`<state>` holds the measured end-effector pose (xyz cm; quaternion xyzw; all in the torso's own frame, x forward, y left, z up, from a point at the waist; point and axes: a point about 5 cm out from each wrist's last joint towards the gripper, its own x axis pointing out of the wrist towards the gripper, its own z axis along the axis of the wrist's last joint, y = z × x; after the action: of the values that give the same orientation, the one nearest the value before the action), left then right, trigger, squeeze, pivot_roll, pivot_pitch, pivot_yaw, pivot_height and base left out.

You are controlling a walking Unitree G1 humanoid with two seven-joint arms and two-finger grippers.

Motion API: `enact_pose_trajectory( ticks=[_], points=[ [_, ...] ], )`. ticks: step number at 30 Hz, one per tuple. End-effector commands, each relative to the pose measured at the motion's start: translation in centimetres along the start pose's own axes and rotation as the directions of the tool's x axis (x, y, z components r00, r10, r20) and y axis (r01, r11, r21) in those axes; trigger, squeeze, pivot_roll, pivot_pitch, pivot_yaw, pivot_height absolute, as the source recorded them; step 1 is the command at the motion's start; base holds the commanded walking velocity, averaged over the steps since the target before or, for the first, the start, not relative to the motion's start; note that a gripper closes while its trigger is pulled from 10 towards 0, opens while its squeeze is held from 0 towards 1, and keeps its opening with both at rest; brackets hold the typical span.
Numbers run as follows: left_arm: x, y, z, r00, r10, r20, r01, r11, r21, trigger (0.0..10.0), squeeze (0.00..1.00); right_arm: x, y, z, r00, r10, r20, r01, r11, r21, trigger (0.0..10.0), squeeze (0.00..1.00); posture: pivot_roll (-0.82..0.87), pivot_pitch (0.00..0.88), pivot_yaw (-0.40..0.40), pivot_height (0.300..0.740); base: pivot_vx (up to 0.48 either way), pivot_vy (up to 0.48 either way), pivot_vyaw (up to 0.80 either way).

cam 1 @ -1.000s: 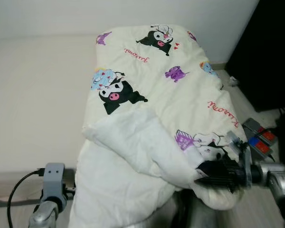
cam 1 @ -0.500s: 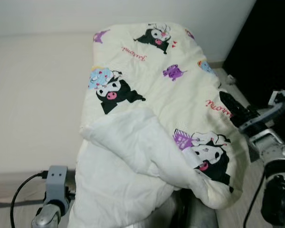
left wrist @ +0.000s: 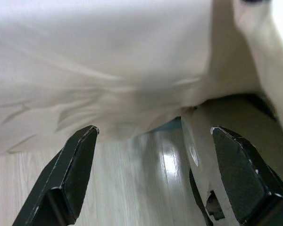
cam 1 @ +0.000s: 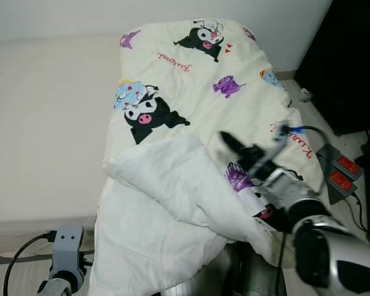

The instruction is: Clean up the room

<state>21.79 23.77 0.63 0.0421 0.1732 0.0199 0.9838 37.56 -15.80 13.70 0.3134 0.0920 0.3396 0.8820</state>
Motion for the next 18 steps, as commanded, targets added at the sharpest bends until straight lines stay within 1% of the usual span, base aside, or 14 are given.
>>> enact_pose_trajectory(
  ticks=[1, 2, 3, 4, 6, 11, 12, 13, 14, 15, 16, 17, 18],
  points=[
    [-0.6, 0.6, -0.8, 0.999, 0.004, -0.045, -0.003, 1.0, 0.023, 10.0, 0.0, -0.1, -0.5, -1.7, 0.992, -0.08, -0.102, 0.079, 0.997, -0.015, 10.0, 0.0, 0.17, 0.366, 0.045, 0.535, 0.0, 0.0, 0.0],
    [-0.6, 0.6, -0.8, 0.999, 0.004, -0.045, -0.003, 1.0, 0.023, 10.0, 0.0, -0.1, -0.5, -1.7, 0.992, -0.08, -0.102, 0.079, 0.997, -0.015, 10.0, 0.0, 0.17, 0.366, 0.045, 0.535, 0.0, 0.0, 0.0],
    [-0.6, 0.4, -0.8, 0.999, 0.003, -0.046, -0.002, 1.0, 0.022, 10.0, 0.0, -0.1, -0.7, -2.9, 0.973, -0.113, -0.203, 0.104, 0.993, -0.058, 10.0, 0.0, 0.16, 0.366, 0.042, 0.535, 0.0, 0.0, 0.0],
    [-0.6, 0.4, -0.8, 0.999, 0.003, -0.046, -0.002, 1.0, 0.022, 10.0, 0.0, -0.1, -0.7, -2.9, 0.973, -0.113, -0.203, 0.104, 0.993, -0.058, 10.0, 0.0, 0.16, 0.366, 0.042, 0.535, 0.0, 0.0, 0.0],
    [-0.5, 0.3, -0.9, 0.999, 0.001, -0.05, 0.0, 1.0, 0.02, 10.0, 0.0, -0.1, -0.6, -3.4, 0.964, -0.105, -0.245, 0.092, 0.994, -0.065, 10.0, 0.0, 0.15, 0.36, 0.042, 0.535, 0.0, 0.0, 0.0],
    [-0.6, 0.1, -1.0, 0.998, -0.004, -0.06, 0.005, 1.0, 0.017, 10.0, 0.0, 0.2, -0.1, -3.0, 0.967, -0.059, -0.247, 0.047, 0.997, -0.054, 10.0, 0.0, 0.15, 0.356, 0.042, 0.535, 0.0, 0.0, 0.0],
    [-0.5, 0.0, -1.0, 0.998, -0.005, -0.062, 0.006, 1.0, 0.016, 10.0, 0.0, 0.3, 0.1, -2.9, 0.971, -0.018, -0.24, 0.008, 0.999, -0.043, 10.0, 0.0, 0.15, 0.348, 0.04, 0.535, 0.0, 0.0, 0.0],
    [-0.4, -0.1, -0.9, 0.998, -0.005, -0.062, 0.006, 1.0, 0.014, 10.0, 0.0, 0.5, 0.8, -2.9, 0.969, 0.074, -0.236, -0.083, 0.996, -0.025, 10.0, 0.0, 0.14, 0.341, 0.037, 0.535, 0.0, 0.0, 0.0],
    [-0.4, -0.1, -0.9, 0.998, -0.005, -0.062, 0.006, 1.0, 0.014, 10.0, 0.0, 0.5, 0.8, -2.9, 0.969, 0.074, -0.236, -0.083, 0.996, -0.025, 10.0, 0.0, 0.14, 0.341, 0.037, 0.535, 0.0, 0.0, 0.0],
    [-0.1, -0.2, -0.8, 0.998, -0.005, -0.063, 0.005, 1.0, 0.011, 10.0, 0.0, 0.7, 2.2, -3.1, 0.931, 0.283, -0.232, -0.287, 0.958, 0.019, 10.0, 0.0, 0.14, 0.336, 0.035, 0.535, 0.0, 0.0, 0.0],
    [-0.1, -0.2, -0.8, 0.998, -0.005, -0.063, 0.005, 1.0, 0.011, 10.0, 0.0, 0.7, 2.2, -3.1, 0.931, 0.283, -0.232, -0.287, 0.958, 0.019, 10.0, 0.0, 0.14, 0.336, 0.035, 0.535, 0.0, 0.0, 0.0],
    [0.0, -0.3, -0.8, 0.998, -0.003, -0.062, 0.004, 1.0, 0.009, 10.0, 0.0, 0.7, 3.2, -3.4, 0.88, 0.402, -0.251, -0.407, 0.913, 0.035, 10.0, 0.0, 0.14, 0.327, 0.032, 0.535, 0.0, 0.0, 0.0],
    [0.1, -0.3, -0.8, 0.998, -0.002, -0.062, 0.003, 1.0, 0.008, 10.0, 0.0, 0.6, 3.9, -3.9, 0.834, 0.478, -0.274, -0.485, 0.873, 0.048, 10.0, 0.0, 0.14, 0.325, 0.031, 0.535, 0.0, 0.0, 0.0]
  ],
)
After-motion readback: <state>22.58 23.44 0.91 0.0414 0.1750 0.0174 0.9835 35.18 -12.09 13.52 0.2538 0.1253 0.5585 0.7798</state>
